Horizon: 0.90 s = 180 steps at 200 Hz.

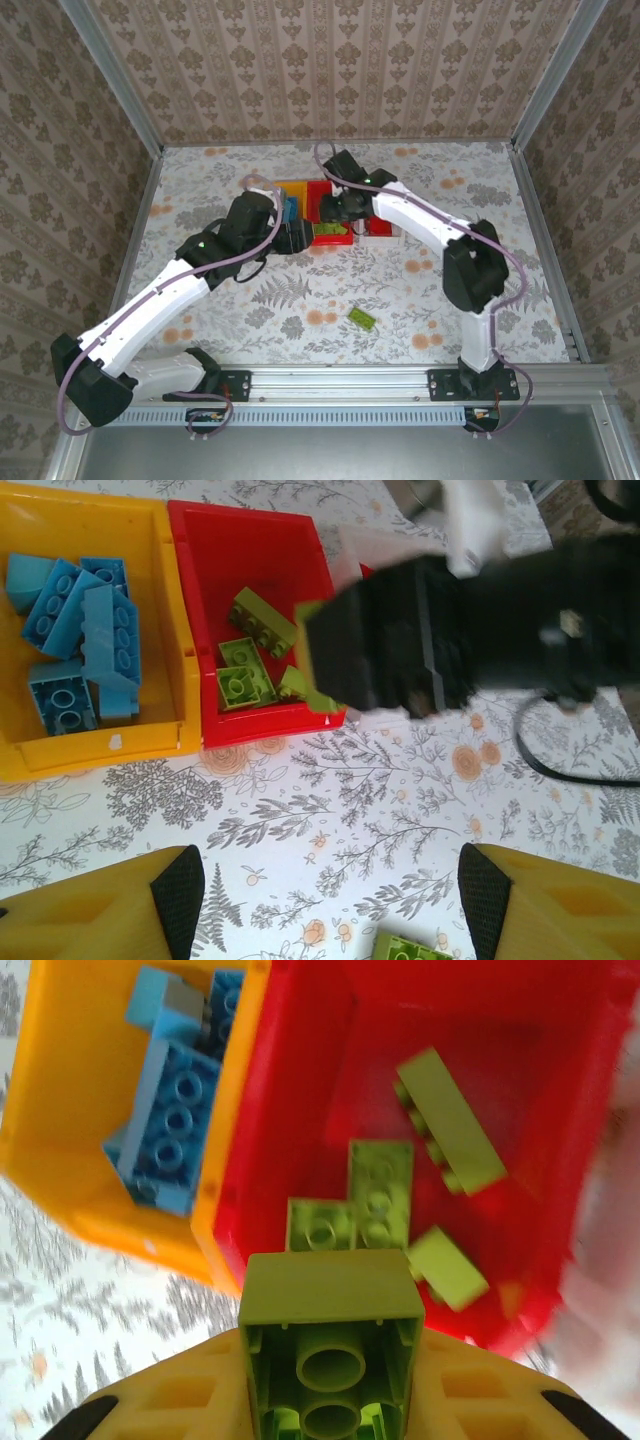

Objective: Sort the legos into containers by color

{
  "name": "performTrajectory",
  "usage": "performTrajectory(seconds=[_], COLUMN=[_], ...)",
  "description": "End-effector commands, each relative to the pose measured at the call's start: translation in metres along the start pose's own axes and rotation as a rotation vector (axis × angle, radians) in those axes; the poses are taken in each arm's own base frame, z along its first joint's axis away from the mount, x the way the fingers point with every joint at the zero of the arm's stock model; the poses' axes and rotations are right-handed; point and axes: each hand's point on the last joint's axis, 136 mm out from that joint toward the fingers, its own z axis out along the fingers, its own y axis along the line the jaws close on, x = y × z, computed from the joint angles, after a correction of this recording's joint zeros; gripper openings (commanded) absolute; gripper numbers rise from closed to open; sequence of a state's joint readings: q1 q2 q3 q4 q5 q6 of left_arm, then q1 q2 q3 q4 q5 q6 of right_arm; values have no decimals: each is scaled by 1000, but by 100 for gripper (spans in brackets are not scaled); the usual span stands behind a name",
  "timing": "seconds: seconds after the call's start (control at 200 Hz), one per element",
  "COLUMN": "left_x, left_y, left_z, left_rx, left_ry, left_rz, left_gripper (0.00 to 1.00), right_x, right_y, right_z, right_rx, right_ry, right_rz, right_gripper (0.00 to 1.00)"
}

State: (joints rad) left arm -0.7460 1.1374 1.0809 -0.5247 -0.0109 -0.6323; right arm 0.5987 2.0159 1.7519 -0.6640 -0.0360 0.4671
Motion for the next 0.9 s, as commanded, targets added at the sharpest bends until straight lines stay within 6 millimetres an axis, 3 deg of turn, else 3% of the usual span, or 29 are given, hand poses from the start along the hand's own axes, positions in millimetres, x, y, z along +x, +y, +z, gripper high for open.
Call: performTrajectory(seconds=[0.0, 0.095, 0.235, 0.38, 0.5, 0.695, 0.815, 0.895], left_x=[1, 9, 24, 35, 49, 80, 102, 112], left_y=[3, 7, 16, 21, 22, 19, 20, 26], left_z=[-8, -8, -7, -5, 4, 21, 27, 28], left_rx=[-24, -37, -55, -57, -42, 14, 36, 22], left_ry=[2, 29, 63, 93, 146, 242, 296, 322], left_rz=[26, 42, 52, 55, 77, 148, 200, 196], left_gripper=[71, 70, 70, 71, 71, 71, 71, 70], right_x=[-14, -29, -37, -39, -44, -45, -16, 26], right_y=[0, 2, -1, -5, -2, 0, -5, -6], right_z=[31, 47, 61, 60, 41, -16, -44, -57], right_rx=[-5, -11, 12, 21, 19, 19, -2, -20], right_ry=[15, 4, 12, 9, -21, -125, -147, -109], right_rz=[74, 82, 68, 64, 34, -27, -83, -174], right_gripper=[30, 32, 43, 55, 62, 64, 67, 71])
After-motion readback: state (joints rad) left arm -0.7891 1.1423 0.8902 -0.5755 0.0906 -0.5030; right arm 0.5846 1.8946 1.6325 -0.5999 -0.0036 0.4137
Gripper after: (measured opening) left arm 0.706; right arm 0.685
